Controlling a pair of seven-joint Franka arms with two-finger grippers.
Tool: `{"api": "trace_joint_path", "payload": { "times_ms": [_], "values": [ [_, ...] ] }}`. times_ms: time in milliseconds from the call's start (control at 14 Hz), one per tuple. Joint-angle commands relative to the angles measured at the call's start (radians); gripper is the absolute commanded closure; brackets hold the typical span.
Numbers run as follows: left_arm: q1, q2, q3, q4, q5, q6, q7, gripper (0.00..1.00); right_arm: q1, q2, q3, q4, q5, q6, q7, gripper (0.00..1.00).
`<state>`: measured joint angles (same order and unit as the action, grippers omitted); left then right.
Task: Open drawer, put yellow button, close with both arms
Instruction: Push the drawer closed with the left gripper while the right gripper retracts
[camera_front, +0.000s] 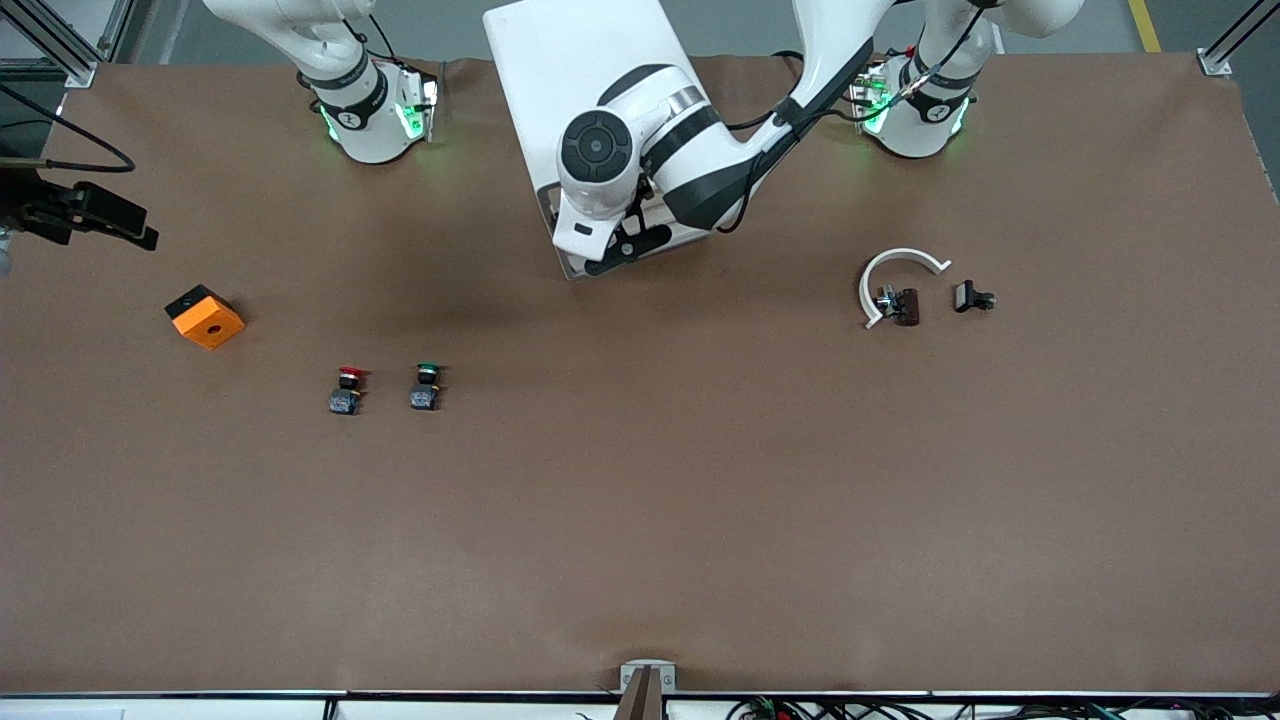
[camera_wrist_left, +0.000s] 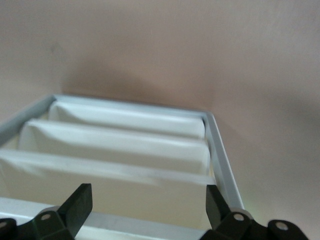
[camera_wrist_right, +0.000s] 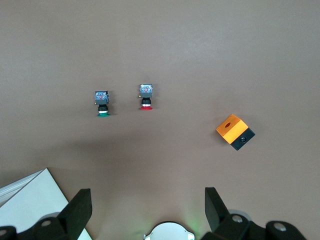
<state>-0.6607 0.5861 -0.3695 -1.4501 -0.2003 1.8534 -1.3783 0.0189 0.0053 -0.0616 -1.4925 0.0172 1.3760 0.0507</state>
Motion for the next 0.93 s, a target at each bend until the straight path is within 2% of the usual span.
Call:
{"api": "trace_joint_path", "payload": {
  "times_ms": [0, 215, 358, 573, 860],
  "values": [
    [0.007, 0.009, -0.013, 0.008, -0.079, -0.014, -0.013, 0.00, -0.020, -0.019, 0.016, -0.005, -0.002, -0.003, -0.003, 0.00],
    [0.009, 0.014, -0.013, 0.010, -0.096, -0.017, -0.011, 0.00, -0.027, -0.028, 0.016, 0.000, -0.002, -0.005, -0.003, 0.00],
    [0.010, 0.014, -0.011, 0.010, -0.096, -0.017, -0.010, 0.00, -0.025, -0.066, 0.019, -0.052, -0.003, 0.024, -0.003, 0.00],
    [0.015, 0.021, -0.002, 0.011, -0.080, -0.016, -0.004, 0.00, -0.028, -0.161, 0.017, -0.188, 0.000, 0.112, -0.002, 0.00],
    [0.068, 0.018, 0.000, 0.014, -0.021, -0.013, 0.033, 0.00, -0.028, -0.197, 0.016, -0.204, 0.003, 0.110, 0.000, 0.00]
  ]
}}
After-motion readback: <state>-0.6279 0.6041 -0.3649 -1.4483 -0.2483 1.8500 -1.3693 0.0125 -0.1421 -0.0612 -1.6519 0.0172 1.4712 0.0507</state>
